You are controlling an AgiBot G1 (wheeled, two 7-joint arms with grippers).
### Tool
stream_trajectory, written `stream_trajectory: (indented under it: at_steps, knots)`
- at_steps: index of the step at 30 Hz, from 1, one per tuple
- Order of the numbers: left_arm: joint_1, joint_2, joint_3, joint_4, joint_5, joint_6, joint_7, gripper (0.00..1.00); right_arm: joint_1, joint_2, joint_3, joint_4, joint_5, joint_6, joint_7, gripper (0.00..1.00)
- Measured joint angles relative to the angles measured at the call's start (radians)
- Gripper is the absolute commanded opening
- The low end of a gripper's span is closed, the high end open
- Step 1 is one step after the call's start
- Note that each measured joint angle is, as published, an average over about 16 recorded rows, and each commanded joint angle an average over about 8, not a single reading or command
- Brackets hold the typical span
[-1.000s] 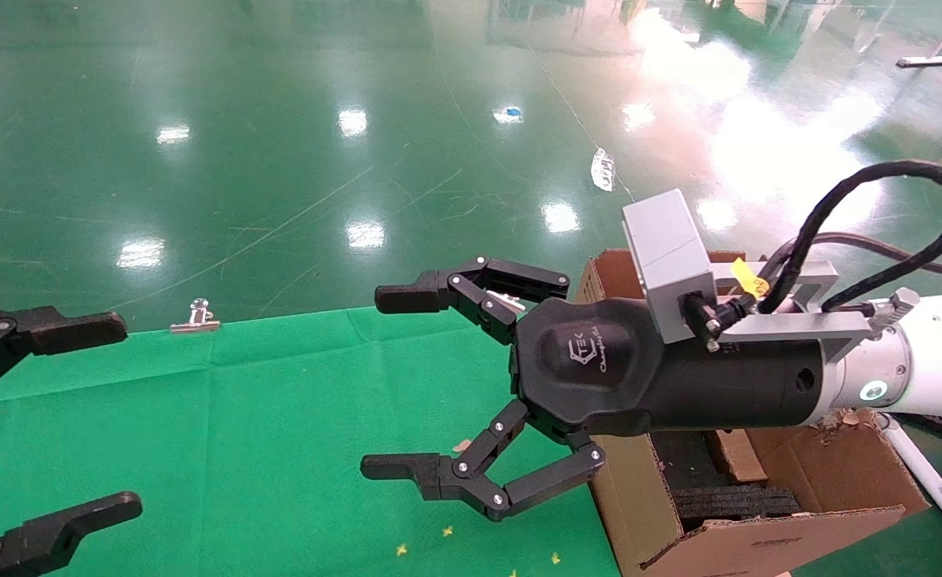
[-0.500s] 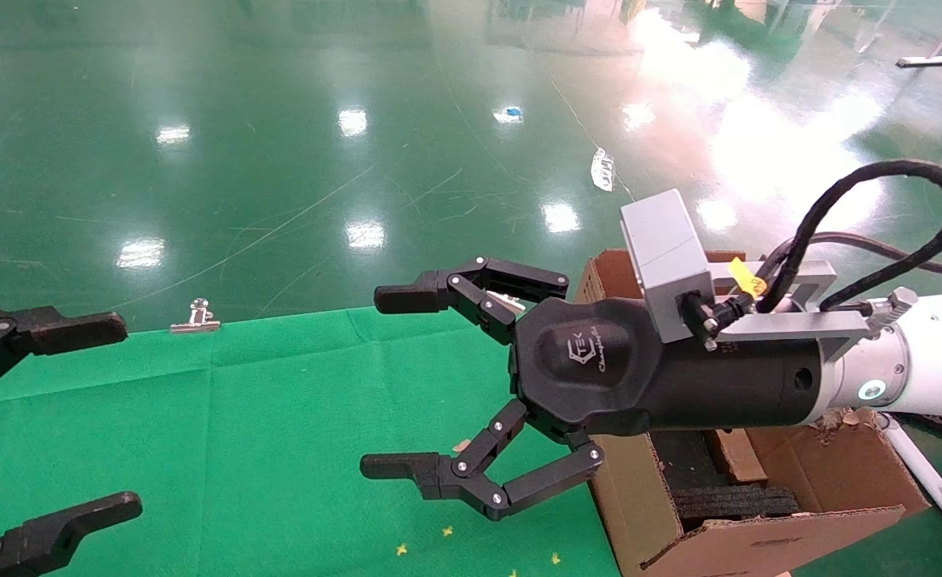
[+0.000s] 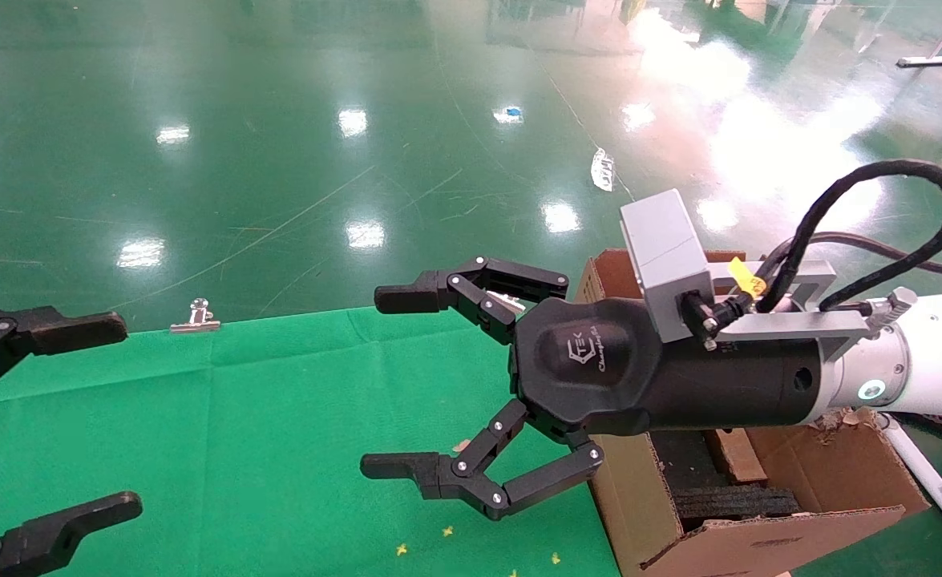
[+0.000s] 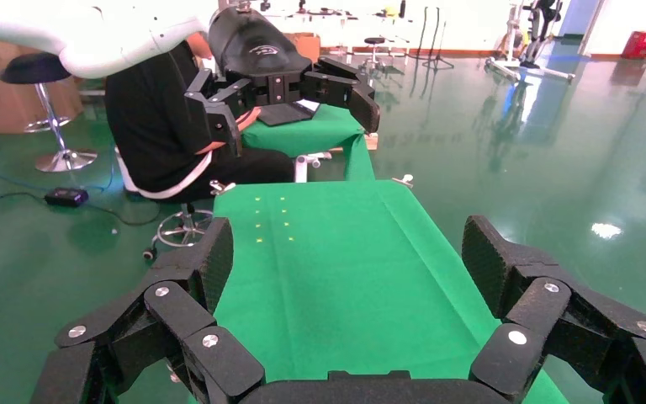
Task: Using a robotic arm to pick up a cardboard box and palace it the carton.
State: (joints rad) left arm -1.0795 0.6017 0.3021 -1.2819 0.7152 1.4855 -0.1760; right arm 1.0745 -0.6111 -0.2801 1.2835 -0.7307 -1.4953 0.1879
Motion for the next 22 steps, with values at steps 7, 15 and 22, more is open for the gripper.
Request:
stream_trajectory:
  at_steps: [7, 15, 22]
  knots:
    - [0.0, 0.0, 0.0, 0.0, 0.0, 0.0, 0.0, 1.0, 0.0, 0.0, 0.0, 0.0, 0.0, 0.0, 0.0, 1.0]
    - [0.0, 0.0, 0.0, 0.0, 0.0, 0.0, 0.0, 1.0, 0.001, 0.0, -0.001, 0.0, 0.0, 0.0, 0.0, 1.0]
    - [0.0, 0.0, 0.0, 0.0, 0.0, 0.0, 0.0, 1.0, 0.001, 0.0, -0.001, 0.0, 0.0, 0.0, 0.0, 1.0]
